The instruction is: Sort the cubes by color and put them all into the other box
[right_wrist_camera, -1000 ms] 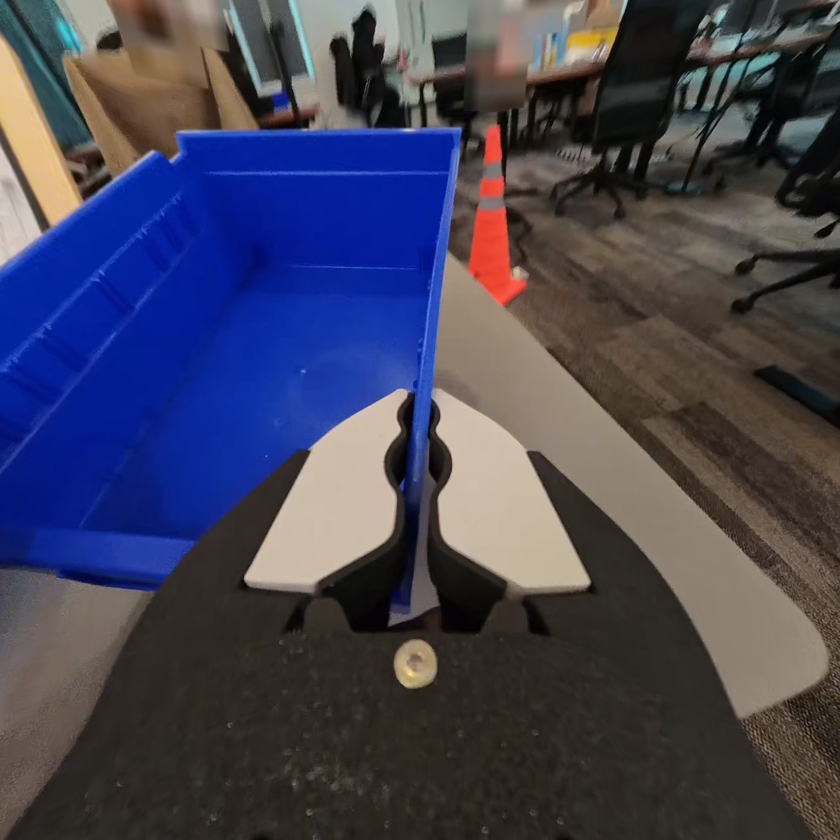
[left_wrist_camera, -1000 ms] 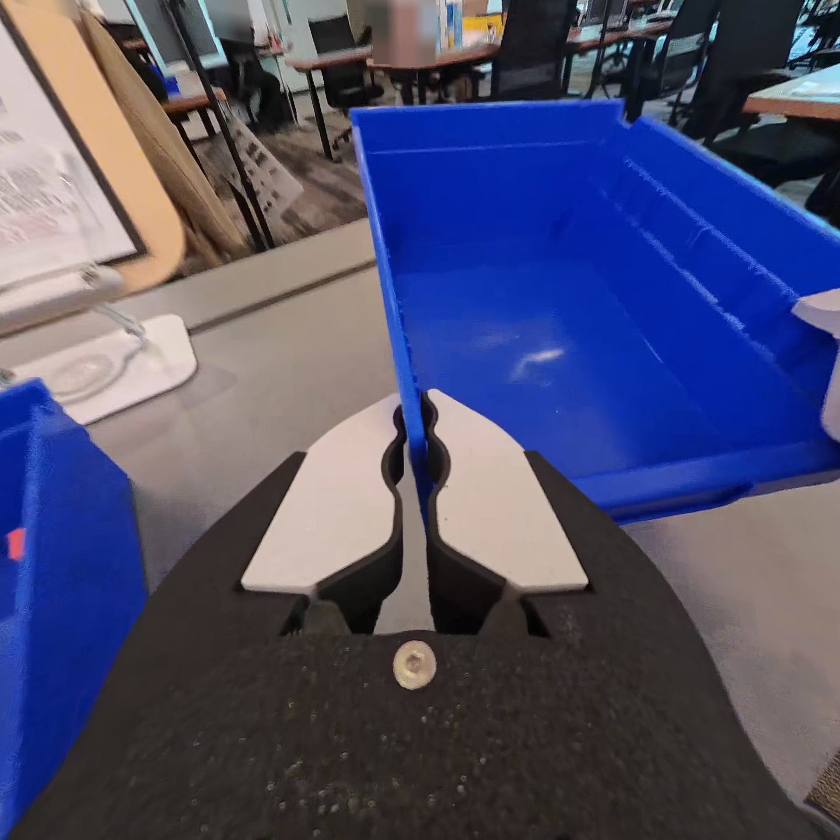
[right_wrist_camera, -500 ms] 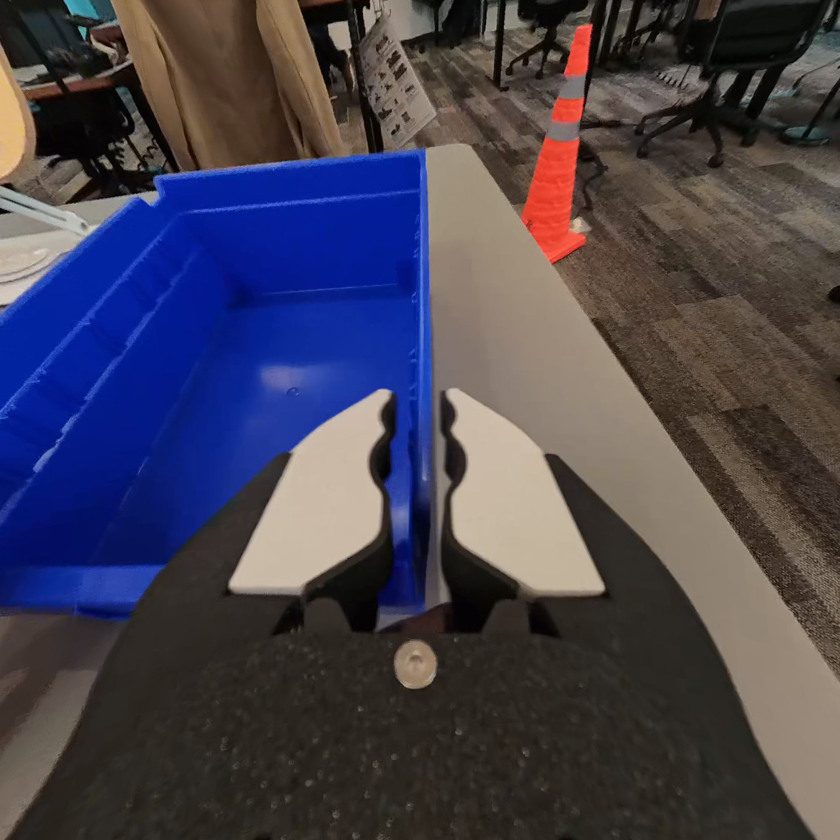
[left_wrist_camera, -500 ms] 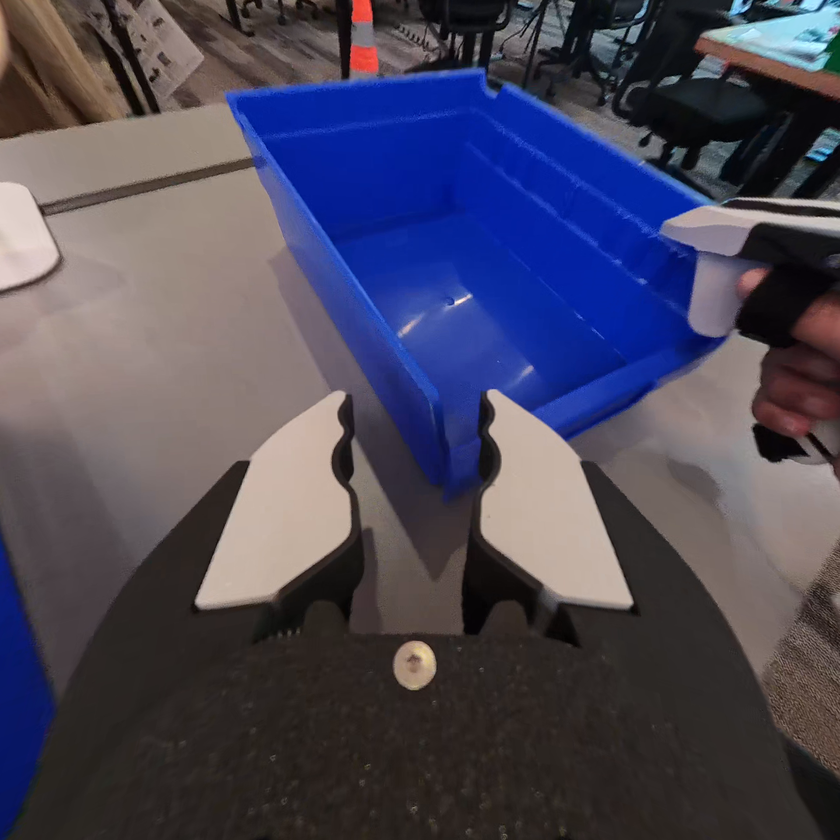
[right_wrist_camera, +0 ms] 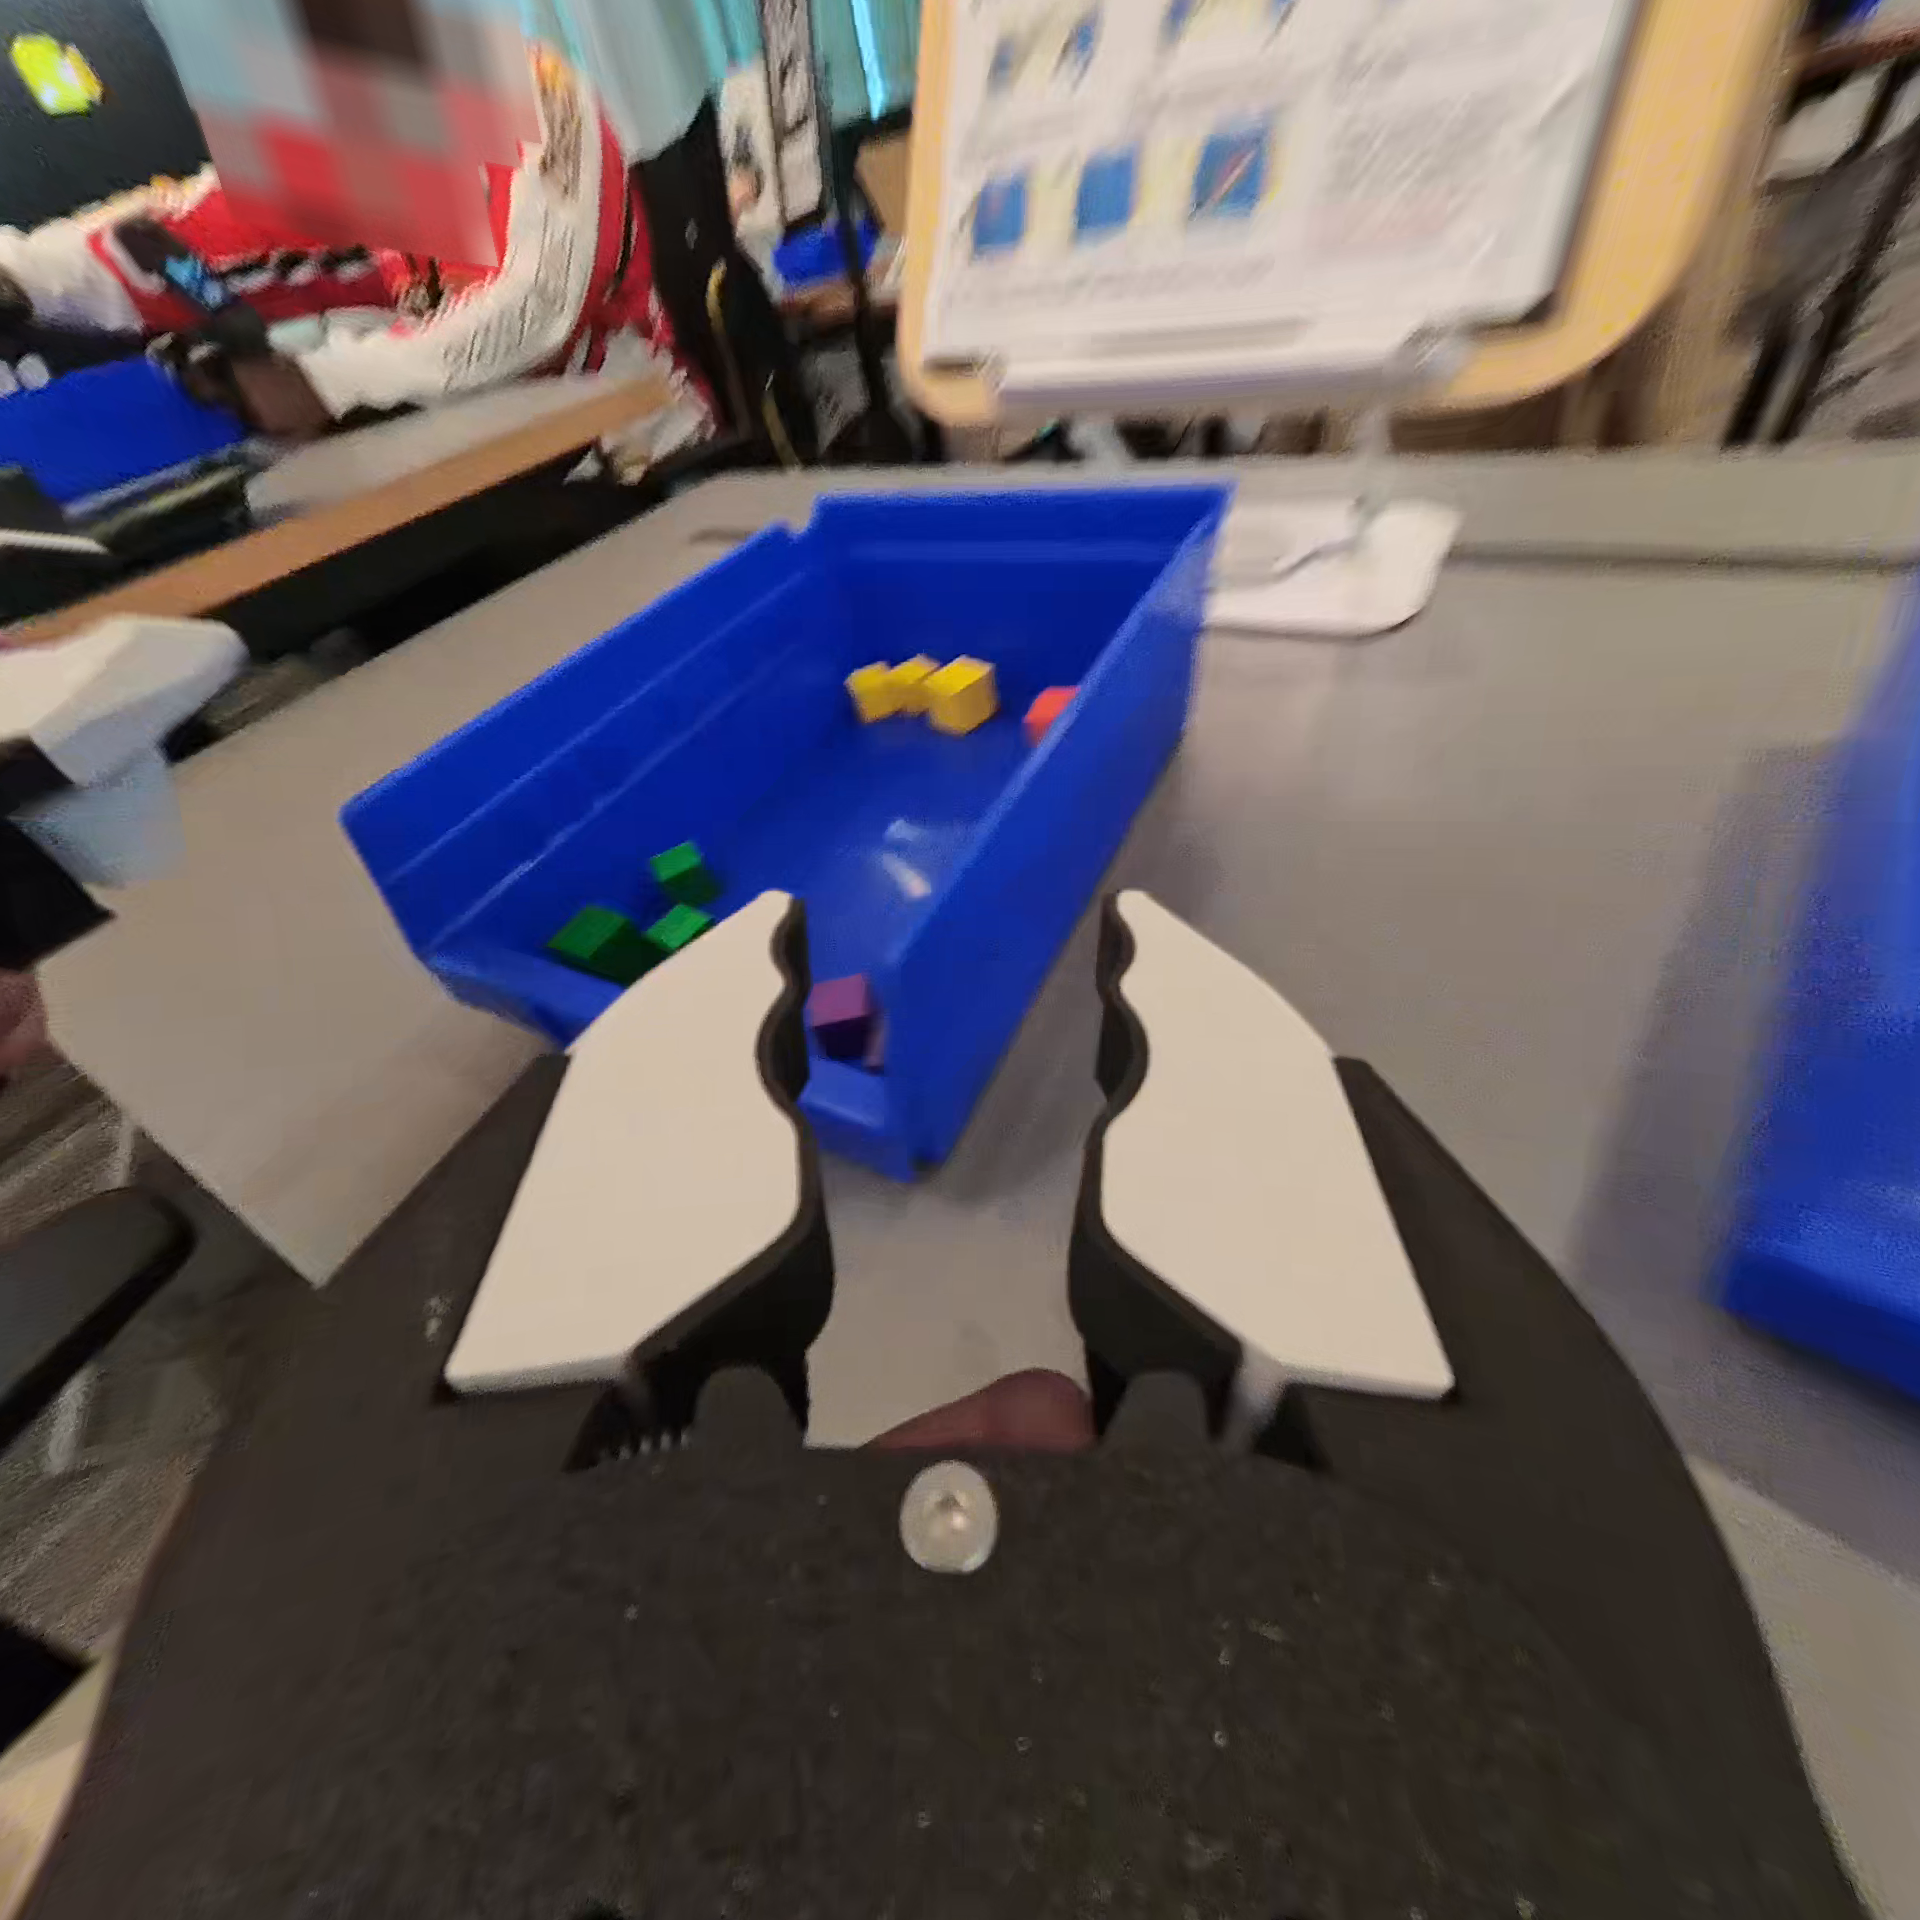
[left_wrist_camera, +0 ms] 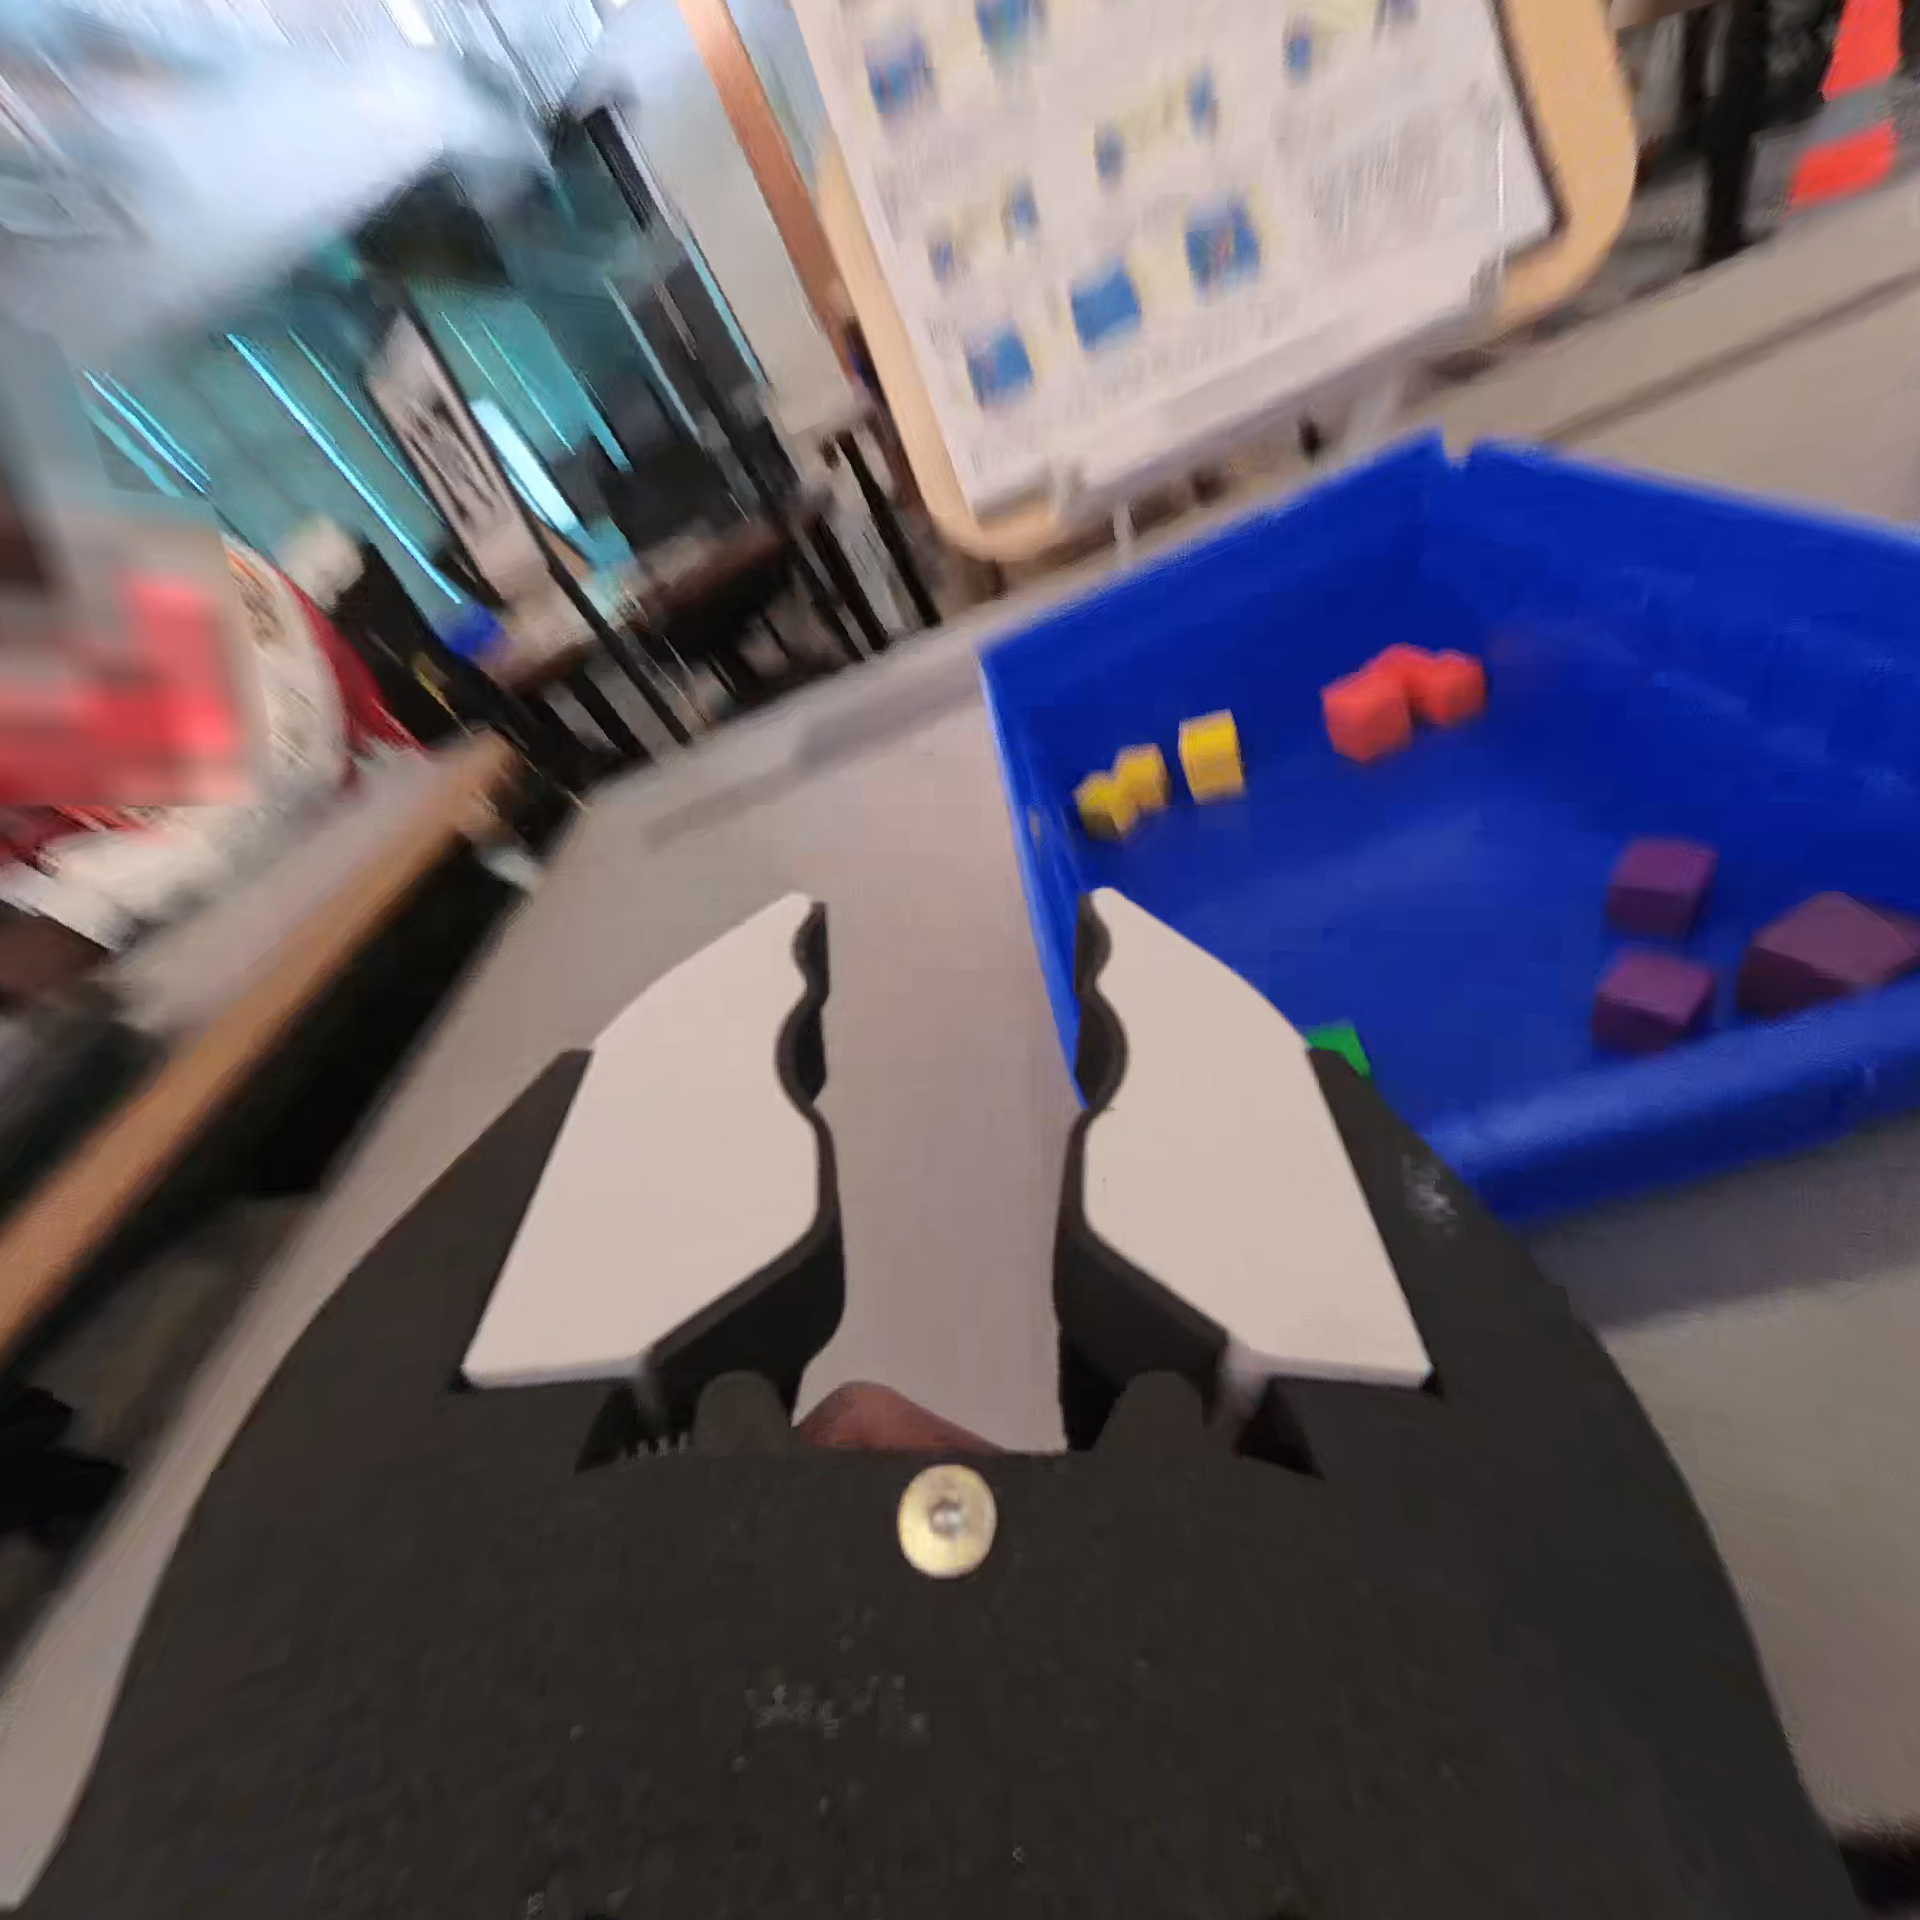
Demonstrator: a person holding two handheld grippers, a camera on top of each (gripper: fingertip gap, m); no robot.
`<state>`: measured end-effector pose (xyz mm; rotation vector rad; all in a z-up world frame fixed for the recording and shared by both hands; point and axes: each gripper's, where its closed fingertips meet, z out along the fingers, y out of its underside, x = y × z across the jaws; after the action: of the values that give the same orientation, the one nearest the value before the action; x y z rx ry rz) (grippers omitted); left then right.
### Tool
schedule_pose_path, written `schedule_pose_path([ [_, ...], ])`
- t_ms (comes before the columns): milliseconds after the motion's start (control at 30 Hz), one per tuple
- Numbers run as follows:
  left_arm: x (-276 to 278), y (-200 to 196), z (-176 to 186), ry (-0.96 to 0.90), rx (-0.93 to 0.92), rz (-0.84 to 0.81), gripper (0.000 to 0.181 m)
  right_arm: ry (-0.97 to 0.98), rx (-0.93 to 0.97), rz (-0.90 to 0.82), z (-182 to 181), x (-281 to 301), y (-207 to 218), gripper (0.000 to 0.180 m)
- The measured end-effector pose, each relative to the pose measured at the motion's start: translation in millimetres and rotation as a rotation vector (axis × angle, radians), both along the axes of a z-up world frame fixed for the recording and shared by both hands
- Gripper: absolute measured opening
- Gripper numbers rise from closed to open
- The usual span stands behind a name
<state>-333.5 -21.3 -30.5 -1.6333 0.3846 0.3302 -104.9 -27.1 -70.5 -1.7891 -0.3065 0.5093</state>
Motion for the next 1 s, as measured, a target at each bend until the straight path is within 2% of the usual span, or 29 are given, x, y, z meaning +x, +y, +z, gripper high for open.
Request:
schedule_pose_path([
  [100, -18.1, 9.4, -40.2, -0.197, -0.188, -0.044, 0.053, -0.015, -0.048, -0.05, -21.8, -28.9, 20.7, 0.057],
  [200, -15.4, 24.1, -57.5, -0.373, -0.316, -0.114, 0.062, -0.053, -0.054, -0.155, -33.1, -30.4, 41.4, 0.057],
  [267, -5.9, 33.2, -65.5, -0.478, -0.393, -0.171, 0.064, -0.033, -0.065, -0.164, -39.3, -36.6, 46.8, 0.058],
  [433, 3.4, 57.8, -85.5, -0.541, -0.446, -0.178, 0.069, 0.064, -0.088, -0.192, -47.4, -41.7, 52.7, 0.042],
  [467, 7.4, 58.8, -84.9, -0.563, -0.438, -0.194, 0.057, 0.066, -0.077, -0.199, -45.8, -41.4, 54.1, 0.038],
  [533, 13.6, 58.6, -82.5, -0.561, -0.425, -0.209, 0.018, 0.061, -0.083, -0.218, -45.8, -40.9, 56.8, 0.033],
  [600, 6.2, 61.2, -82.4, -0.484, -0.393, -0.112, 0.007, 0.068, -0.1, -0.24, -46.4, -41.8, 57.2, 0.026],
  [667, 1.1, 61.2, -82.7, -0.393, -0.362, -0.04, 0.003, 0.062, -0.12, -0.281, -46.9, -42.4, 55.7, 0.02],
  [833, -12.0, 59.1, -79.3, -0.376, -0.358, -0.028, 0.002, 0.104, -0.12, -0.427, -46.4, -46.4, 52.2, 0.007],
  [1000, -64.4, 62.0, -66.2, -0.356, -0.323, 0.017, 0.001, 0.153, -0.136, -0.41, -44.9, -97.0, 56.3, 0.006],
])
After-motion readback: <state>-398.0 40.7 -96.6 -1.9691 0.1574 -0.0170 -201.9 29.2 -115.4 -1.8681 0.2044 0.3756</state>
